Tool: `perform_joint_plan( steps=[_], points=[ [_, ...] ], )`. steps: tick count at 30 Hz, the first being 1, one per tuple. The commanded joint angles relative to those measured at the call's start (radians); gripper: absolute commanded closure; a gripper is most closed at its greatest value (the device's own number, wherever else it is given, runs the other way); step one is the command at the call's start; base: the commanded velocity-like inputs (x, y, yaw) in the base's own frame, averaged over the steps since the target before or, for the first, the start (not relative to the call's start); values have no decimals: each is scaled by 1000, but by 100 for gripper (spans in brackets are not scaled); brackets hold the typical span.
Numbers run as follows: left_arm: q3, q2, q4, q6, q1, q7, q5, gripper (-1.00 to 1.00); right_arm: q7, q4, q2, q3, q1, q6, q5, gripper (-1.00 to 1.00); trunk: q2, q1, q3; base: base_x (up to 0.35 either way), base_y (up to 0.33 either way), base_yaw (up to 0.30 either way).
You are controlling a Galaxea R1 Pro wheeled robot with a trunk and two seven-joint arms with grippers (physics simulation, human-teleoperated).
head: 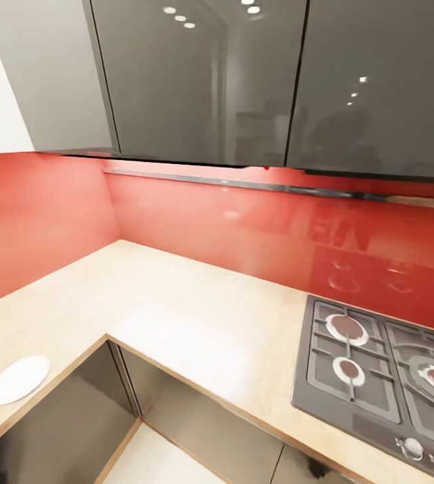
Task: Set up a coffee station on the kitchen countertop: keep the coffee maker on the countertop, move the bottle of coffee from the kitchen shelf to the counter next to the coffee maker, place a paper coffee filter on top of the coffee maker, put the saucer next to the coffee maker with the coffee cup on the saucer, and place the electric kettle next to the coffee maker.
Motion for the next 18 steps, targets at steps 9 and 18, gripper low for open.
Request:
perform_joint_plan(
  steps=[9, 18],
  points=[
    [8, -1, 0, -3, 0, 2, -11, -100, 0, 1, -1, 3, -1, -3, 2, -100, -2, 1, -10, 269, 0, 234],
    [8, -6, 0, -5, 0, 2, -11, -100, 0, 1, -1, 3, -1, -3, 2, -100, -2, 1, -18, 30, 0, 234]
  ],
)
